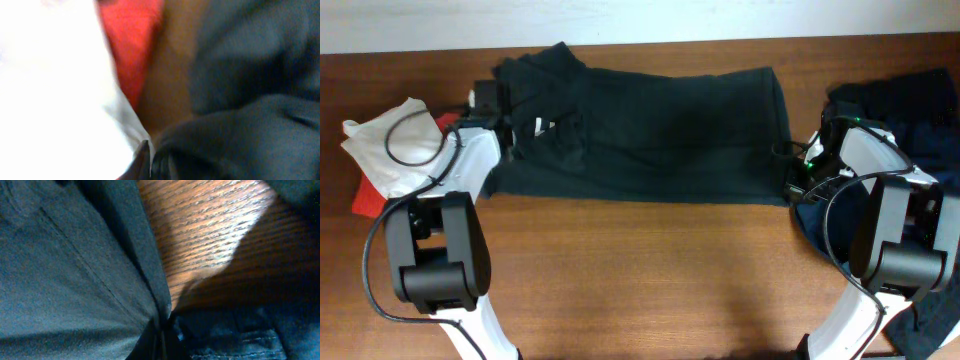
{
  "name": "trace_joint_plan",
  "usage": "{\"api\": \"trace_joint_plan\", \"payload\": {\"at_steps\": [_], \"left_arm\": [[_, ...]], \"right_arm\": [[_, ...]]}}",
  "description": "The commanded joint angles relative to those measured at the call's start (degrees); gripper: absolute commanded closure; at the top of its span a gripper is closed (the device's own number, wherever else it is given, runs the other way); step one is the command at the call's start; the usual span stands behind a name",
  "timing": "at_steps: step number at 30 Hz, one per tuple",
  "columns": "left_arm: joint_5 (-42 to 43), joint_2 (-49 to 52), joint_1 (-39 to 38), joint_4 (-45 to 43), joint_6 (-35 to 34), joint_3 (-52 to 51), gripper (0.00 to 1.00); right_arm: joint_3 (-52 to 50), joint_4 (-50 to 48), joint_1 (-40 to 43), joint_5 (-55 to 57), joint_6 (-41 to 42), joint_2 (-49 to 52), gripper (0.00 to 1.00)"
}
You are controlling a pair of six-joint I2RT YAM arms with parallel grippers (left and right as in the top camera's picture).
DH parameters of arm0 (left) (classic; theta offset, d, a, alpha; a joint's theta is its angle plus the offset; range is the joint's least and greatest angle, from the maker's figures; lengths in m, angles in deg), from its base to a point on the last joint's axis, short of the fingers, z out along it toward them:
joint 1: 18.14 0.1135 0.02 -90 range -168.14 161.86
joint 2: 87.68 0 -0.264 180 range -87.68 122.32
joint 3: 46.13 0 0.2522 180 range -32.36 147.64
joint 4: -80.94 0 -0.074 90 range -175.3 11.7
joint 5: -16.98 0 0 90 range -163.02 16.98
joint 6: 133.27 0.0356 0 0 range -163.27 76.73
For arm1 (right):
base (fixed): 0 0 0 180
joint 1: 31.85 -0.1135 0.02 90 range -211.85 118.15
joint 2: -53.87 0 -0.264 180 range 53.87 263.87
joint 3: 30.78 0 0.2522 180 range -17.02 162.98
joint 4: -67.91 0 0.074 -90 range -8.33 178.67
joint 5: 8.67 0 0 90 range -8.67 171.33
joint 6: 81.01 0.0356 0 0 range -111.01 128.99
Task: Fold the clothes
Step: 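Grasp the black t-shirt's left and right edges with both grippers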
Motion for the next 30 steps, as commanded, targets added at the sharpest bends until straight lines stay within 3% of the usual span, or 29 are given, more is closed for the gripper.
{"api": "trace_joint_plan", "payload": {"at_steps": [1, 4, 10, 19, 23, 30], "left_arm": [[-1.4, 0.2, 1.5, -0.4, 0.7, 3.1, 0.64], [0.8, 0.2, 1.5, 2.5, 0.7, 3.1, 0.44], [3.4, 0.2, 2.6, 4.7, -0.6, 3.8, 0.38], [26.9, 0.3, 13.0, 2.4, -5.4, 4.0, 0.39], [24.9, 1.7, 14.9, 6.5, -5.4, 3.9, 0.44], [25.3, 3.3, 25.5, 6.4, -5.3, 5.0, 0.43]], "right_arm": [[-1.4, -0.6, 0.7, 5.4, 0.3, 1.1, 0.96], [-1.4, -0.6, 0.7, 5.4, 0.3, 1.1, 0.96], [-1.4, -0.2, 0.7, 5.4, 0.2, 1.1, 0.96], [-1.4, 0.3, 0.7, 5.4, 0.2, 1.1, 0.95], [-1.4, 0.7, 0.7, 5.4, 0.2, 1.1, 0.94], [-1.4, 1.8, 0.7, 5.5, -0.9, 1.1, 0.94]]}}
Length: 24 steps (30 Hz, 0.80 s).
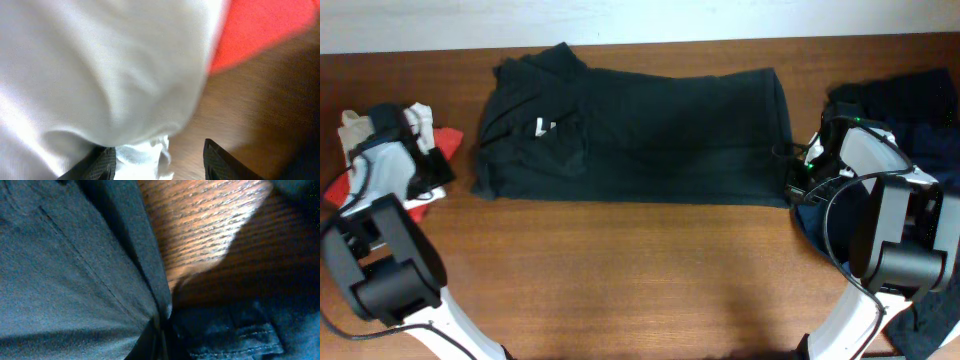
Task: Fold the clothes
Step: 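Grasp the black t-shirt's left and right edges with both grippers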
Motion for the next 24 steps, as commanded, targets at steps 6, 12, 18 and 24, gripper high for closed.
{"api": "trace_joint_plan", "payload": {"at_steps": [6, 12, 18, 24], "left_arm": [[16.0, -1.8, -4.8, 3.0, 4.0, 2.8, 0.25], [7.1, -3.5, -16.8, 11.4, 3.8, 2.6, 0.44], [-2.4, -3.5, -17.7, 15.9, -0.4, 2.6, 0.43], [-5.2, -3.5, -17.7, 19.8, -3.3, 2.6, 0.44]], "right_arm": [[-1.4, 1.3, 0.7, 4.7, -0.6, 1.1, 0.94], [-1.4, 2.4, 0.7, 4.7, -0.6, 1.1, 0.94], [-1.4, 3.1, 0.7, 4.7, -0.6, 1.1, 0.93], [-1.4, 3.1, 0.7, 4.7, -0.6, 1.1, 0.93]]}}
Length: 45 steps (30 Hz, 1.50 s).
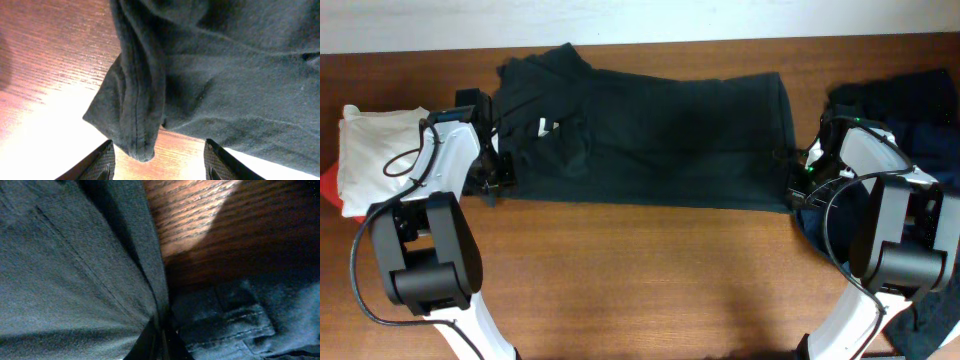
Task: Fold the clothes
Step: 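Grasp the black t-shirt's left and right edges with both grippers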
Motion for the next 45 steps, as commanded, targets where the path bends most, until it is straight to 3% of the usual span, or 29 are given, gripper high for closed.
{"api": "trace_joint_plan", "payload": {"at_steps": [1, 9, 14, 15, 16, 18, 21, 27, 31, 34, 39, 40, 42, 45], "left_arm": [[-4.7, -1.6, 0.0, 0.9, -2.9, 0.5, 0.44], [-7.3, -1.6, 0.0, -5.5, -3.3, -5.8, 0.6], [-10.4, -1.6, 0.1, -3.3, -3.3, -5.8, 0.61], [-11.5, -1.6, 0.1, -3.3, -3.3, -5.8, 0.67], [-14.1, -1.6, 0.1, -3.5, -3.3, -5.8, 0.83], [-20.9, -1.6, 0.1, -4.7, -3.3, -5.8, 0.99], [-28.2, -1.6, 0.1, -10.1, -2.9, -5.8, 1.0], [-29.1, -1.6, 2.6, -22.6, 13.0, -5.8, 0.97], [-21.4, -1.6, 4.7, -16.6, 13.0, -5.8, 0.95], [-21.5, -1.6, 4.7, -6.4, 13.0, -5.8, 0.92], [-21.6, -1.6, 4.7, 5.9, 4.9, -5.8, 0.93], [-21.7, -1.6, 4.7, 8.9, 4.6, -5.8, 1.0], [-25.1, -1.6, 4.7, 12.0, -1.4, -5.8, 1.0], [-26.4, -1.6, 4.7, 12.9, -3.6, -5.8, 1.0]], "right_arm": [[-1.4, 0.4, 0.7, 3.3, -0.4, 1.1, 0.94], [-1.4, 0.4, 0.7, 3.3, -0.4, 1.1, 0.93], [-1.4, 0.4, 0.7, 3.3, -0.4, 1.1, 0.93], [-1.4, 0.4, 0.7, 3.3, -0.4, 1.1, 0.93], [-1.4, 0.4, 0.7, 3.3, -0.4, 1.1, 0.93], [-1.4, 0.4, 0.7, 3.3, -0.4, 1.1, 0.93], [-1.4, 0.4, 0.7, 3.3, -0.4, 1.1, 0.93], [-1.4, 0.6, 0.7, 3.3, -0.4, 1.1, 0.93], [-1.4, -0.2, 0.7, 3.3, -0.4, 1.1, 0.93], [-1.4, 4.0, 0.7, 3.3, -0.6, 1.1, 0.96], [-1.4, 12.2, 0.7, 3.4, -0.6, 1.1, 0.96], [-1.4, 14.2, 0.7, 4.3, -0.5, 1.1, 0.96], [-1.4, 16.5, 0.7, 6.7, -0.5, 1.1, 0.96], [-1.4, 18.0, 0.8, 8.0, 0.3, 1.1, 0.96]]}}
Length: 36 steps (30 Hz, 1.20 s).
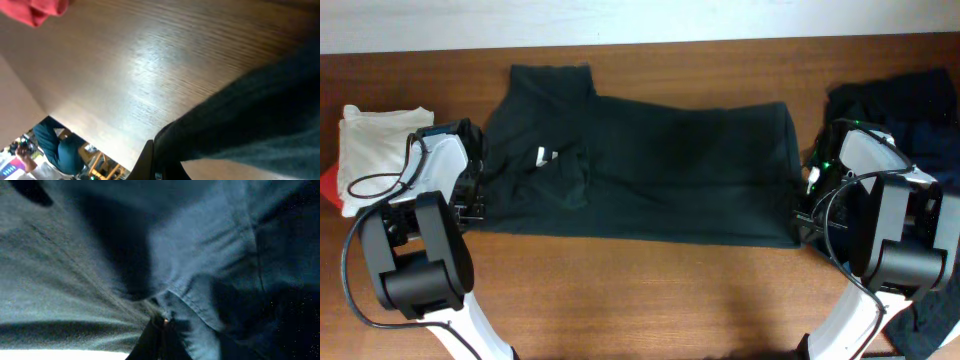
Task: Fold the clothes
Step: 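Grasp the black t-shirt's left and right edges with both grippers, then fold the t-shirt's top half down toward the bottom edge with both grippers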
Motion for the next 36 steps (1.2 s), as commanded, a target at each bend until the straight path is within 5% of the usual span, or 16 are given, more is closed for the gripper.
{"api": "trace_joint_plan", "payload": {"at_steps": [1, 4, 11, 13, 15, 20, 22, 25, 27, 36], "left_arm": [[-2.6, -1.4, 0.4, 0.8, -6.5, 0.0, 1.0], [-2.1, -1.4, 0.4, 3.9, -13.3, 0.0, 1.0], [6.0, -1.4, 0.4, 6.9, -13.2, -0.1, 0.99], [6.0, -1.4, 0.4, 7.5, -13.2, -0.1, 0.56], [5.9, -1.5, 0.4, 7.6, -11.3, 0.1, 0.53], [6.0, -5.4, 0.0, 7.1, -10.4, 7.5, 0.53], [14.5, -7.8, -1.6, 2.4, -7.9, 13.6, 0.46], [40.5, -7.5, -3.5, -13.6, 8.2, 15.8, 0.31], [42.9, -5.5, -4.2, -23.3, 9.9, 15.8, 0.24], [45.1, 9.7, -4.3, -50.2, 9.9, 15.9, 0.2]], "right_arm": [[-0.3, 0.8, 0.7, 3.5, 1.4, 0.9, 0.96], [-0.3, -0.5, 3.3, 4.3, 2.9, 0.9, 0.96], [-0.3, -1.6, 6.2, 4.3, 3.2, 0.9, 0.95], [-0.2, -1.9, 5.5, 1.7, 0.5, 0.4, 0.71], [0.6, -2.1, 4.6, -0.9, -0.2, -1.3, 0.5], [7.3, -0.1, 4.5, -3.5, -2.0, -9.0, 0.48], [8.7, -0.4, 4.5, -4.3, -2.0, -12.5, 0.46], [8.8, -2.2, 3.8, -10.0, -4.8, -15.9, 0.33], [8.8, -2.1, 2.6, -10.8, -5.9, -16.0, 0.27], [8.8, -4.9, -3.4, -10.8, -6.0, -16.0, 0.21]]}}
